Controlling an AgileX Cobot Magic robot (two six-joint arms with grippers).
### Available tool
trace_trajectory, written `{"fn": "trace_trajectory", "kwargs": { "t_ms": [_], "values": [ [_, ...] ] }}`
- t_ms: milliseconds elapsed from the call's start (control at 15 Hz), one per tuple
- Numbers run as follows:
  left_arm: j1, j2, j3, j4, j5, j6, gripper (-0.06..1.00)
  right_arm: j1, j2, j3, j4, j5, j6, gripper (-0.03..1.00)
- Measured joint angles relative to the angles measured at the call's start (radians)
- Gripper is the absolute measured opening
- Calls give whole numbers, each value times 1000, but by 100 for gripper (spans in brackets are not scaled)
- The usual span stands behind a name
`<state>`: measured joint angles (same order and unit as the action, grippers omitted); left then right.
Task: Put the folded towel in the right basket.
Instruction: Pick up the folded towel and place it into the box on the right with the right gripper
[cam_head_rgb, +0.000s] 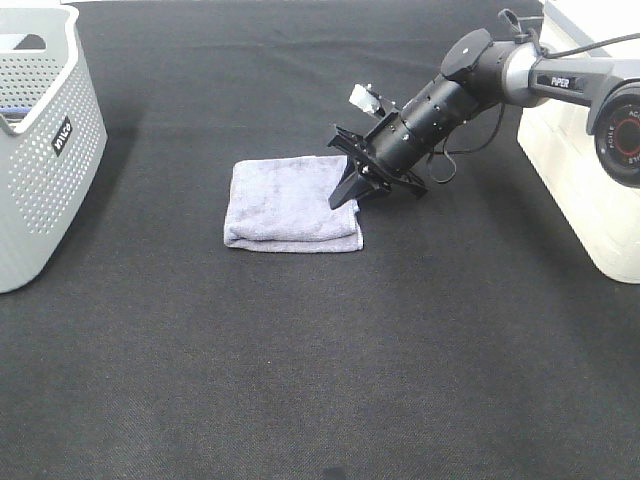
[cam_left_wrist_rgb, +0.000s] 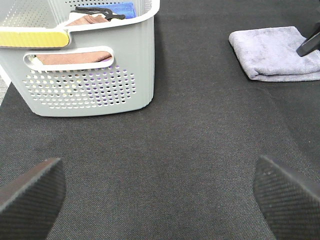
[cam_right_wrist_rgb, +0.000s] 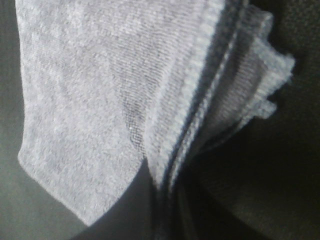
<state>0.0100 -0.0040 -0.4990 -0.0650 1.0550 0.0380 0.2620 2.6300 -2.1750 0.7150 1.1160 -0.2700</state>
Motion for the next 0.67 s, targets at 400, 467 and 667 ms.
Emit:
{"fn": "trace_trajectory", "kwargs": {
  "t_ms": [400,467,667],
  "values": [
    [0,0,0,0,0,0,97,1,-43,-276,-9,96,0,5],
    [0,0,0,0,0,0,97,1,-68,-309,-16,96,2,5],
    [0,0,0,0,0,0,97,1,-199,-351,-105,100,12,5]
  ]
}}
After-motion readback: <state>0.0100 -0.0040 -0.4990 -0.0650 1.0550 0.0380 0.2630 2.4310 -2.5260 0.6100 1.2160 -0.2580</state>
